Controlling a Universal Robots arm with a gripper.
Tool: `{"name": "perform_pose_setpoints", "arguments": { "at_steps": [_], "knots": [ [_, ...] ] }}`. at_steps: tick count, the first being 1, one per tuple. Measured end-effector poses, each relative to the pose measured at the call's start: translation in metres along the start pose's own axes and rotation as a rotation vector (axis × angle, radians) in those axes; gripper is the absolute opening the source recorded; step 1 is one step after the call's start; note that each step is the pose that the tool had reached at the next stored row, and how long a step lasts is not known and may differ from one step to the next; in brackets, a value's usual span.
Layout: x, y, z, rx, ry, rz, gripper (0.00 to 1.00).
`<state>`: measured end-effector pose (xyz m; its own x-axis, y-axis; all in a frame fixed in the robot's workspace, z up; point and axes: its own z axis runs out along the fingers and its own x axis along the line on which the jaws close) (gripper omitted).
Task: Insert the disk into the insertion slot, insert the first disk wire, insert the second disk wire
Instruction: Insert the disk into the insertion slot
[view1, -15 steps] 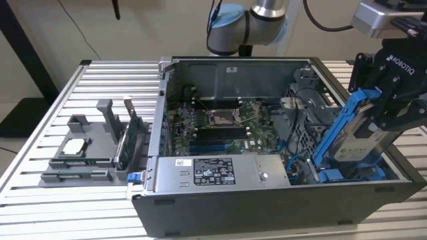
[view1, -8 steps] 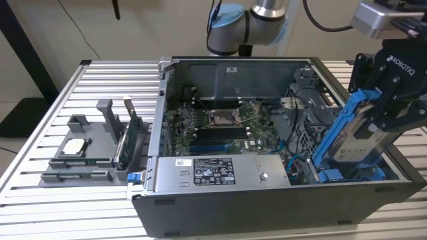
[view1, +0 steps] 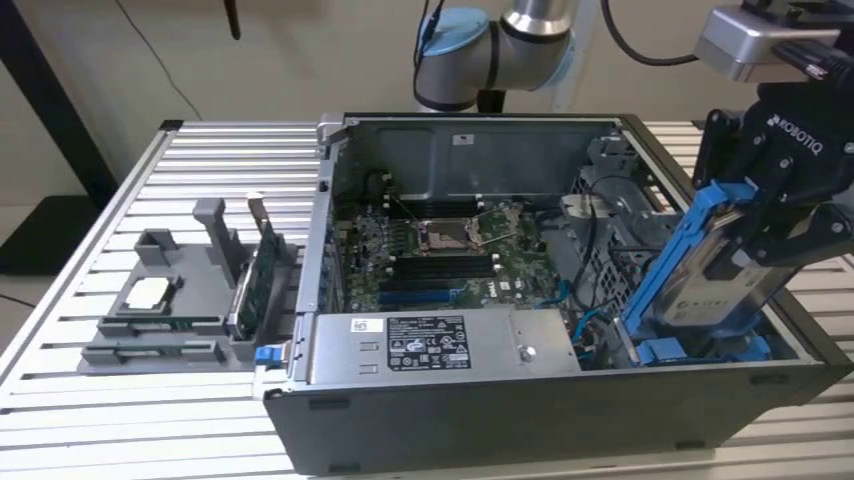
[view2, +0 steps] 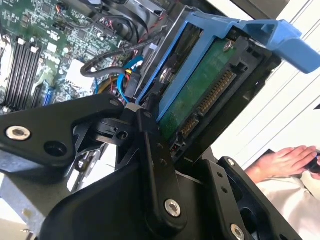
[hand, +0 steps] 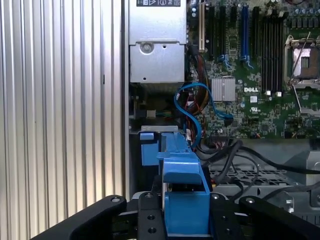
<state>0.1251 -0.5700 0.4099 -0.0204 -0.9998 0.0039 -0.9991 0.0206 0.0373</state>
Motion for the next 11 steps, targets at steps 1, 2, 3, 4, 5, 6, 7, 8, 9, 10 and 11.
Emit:
{"name": "perform_pose_setpoints", "arguments": {
  "at_steps": [1,2,3,4,5,6,7,8,9,10,11],
  "knots": [
    [0.0,-0.0002,0.0008,0.0002,0.0001,0.0,0.33],
    [0.0,-0.0002,0.0018,0.0002,0.0,0.0,0.33],
    [0.0,-0.0003,0.0031,0.0001,-0.0002,0.0,0.33],
    [0.0,-0.0003,0.0045,0.0,-0.0003,0.0,0.33],
    [0.0,-0.0004,0.0059,0.0,-0.0002,0.0,0.33],
    [0.0,-0.0005,0.0077,0.0,-0.0001,0.0,0.33],
    [0.0,-0.0005,0.0094,0.0,-0.0002,0.0,0.33],
    [0.0,-0.0006,0.0112,0.0,-0.0002,0.0,0.33],
    [-0.0001,-0.0007,0.0132,0.0,-0.0002,0.0,0.33],
    [-0.0001,-0.0007,0.0149,0.0002,-0.0001,0.0,0.33],
    [-0.0001,-0.0008,0.0167,0.0003,-0.0001,0.0,0.33]
  ]
}}
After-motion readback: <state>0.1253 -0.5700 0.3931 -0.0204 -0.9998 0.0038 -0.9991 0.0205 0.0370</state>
